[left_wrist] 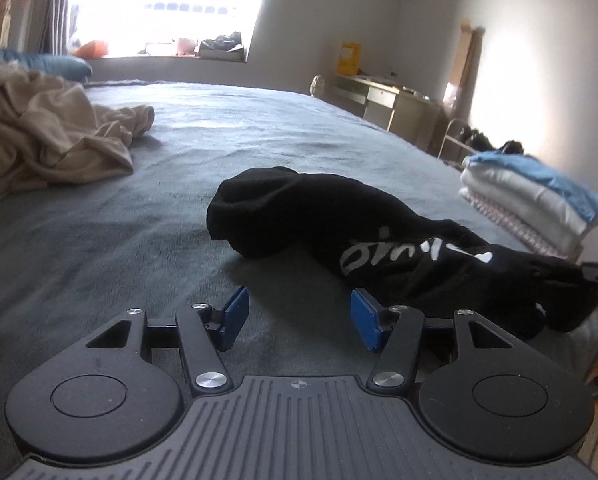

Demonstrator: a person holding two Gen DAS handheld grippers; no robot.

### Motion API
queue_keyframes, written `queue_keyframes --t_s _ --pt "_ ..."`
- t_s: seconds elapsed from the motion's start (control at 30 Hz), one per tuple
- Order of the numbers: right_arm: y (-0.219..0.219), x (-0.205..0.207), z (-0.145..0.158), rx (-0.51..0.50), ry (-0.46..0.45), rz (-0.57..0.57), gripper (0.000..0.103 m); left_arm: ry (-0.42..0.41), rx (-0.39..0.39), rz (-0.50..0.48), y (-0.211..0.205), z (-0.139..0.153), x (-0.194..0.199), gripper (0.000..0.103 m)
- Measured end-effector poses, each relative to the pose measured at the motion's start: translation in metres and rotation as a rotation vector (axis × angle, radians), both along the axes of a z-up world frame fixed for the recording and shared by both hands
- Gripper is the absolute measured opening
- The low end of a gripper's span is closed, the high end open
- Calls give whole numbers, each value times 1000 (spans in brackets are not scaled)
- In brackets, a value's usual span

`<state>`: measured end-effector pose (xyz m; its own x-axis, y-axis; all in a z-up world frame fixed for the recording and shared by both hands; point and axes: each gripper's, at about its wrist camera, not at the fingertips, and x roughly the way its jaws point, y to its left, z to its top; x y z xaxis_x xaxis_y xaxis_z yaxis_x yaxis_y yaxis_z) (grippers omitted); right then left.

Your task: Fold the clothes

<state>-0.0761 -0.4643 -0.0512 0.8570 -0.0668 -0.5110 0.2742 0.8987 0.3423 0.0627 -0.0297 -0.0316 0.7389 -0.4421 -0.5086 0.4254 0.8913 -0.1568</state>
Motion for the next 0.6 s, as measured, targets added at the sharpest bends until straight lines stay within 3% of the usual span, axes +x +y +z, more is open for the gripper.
queue_keyframes --t_s 0.07,0.1,0.17,0.27,0.33,0.5,0.53,0.57,0.6 --pt "13 -8 6 -90 -15 -1 44 -26 46 -11 -6 -1 8 60" --pt "19 -11 10 -134 -22 -2 45 -41 68 -17 -9 -1 12 61" --pt "31 -18 19 -212 -46 2 59 -77 123 -31 -16 -3 20 66" --pt "43 -15 56 -218 -154 58 61 -145 224 -26 -27 -9 36 66" --pt "51 -3 68 -167 -203 151 66 -189 284 -24 -33 -14 49 66" --pt "89 46 67 -56 -216 406 68 -210 384 -51 -48 -27 88 65" --pt "97 58 62 -52 -202 441 68 -201 397 -53 -50 -30 97 58" --pt "106 70 57 -61 -186 468 68 -191 403 -57 -51 -31 105 40" --pt "114 82 52 -70 -169 491 68 -182 400 -64 -52 -30 112 31"
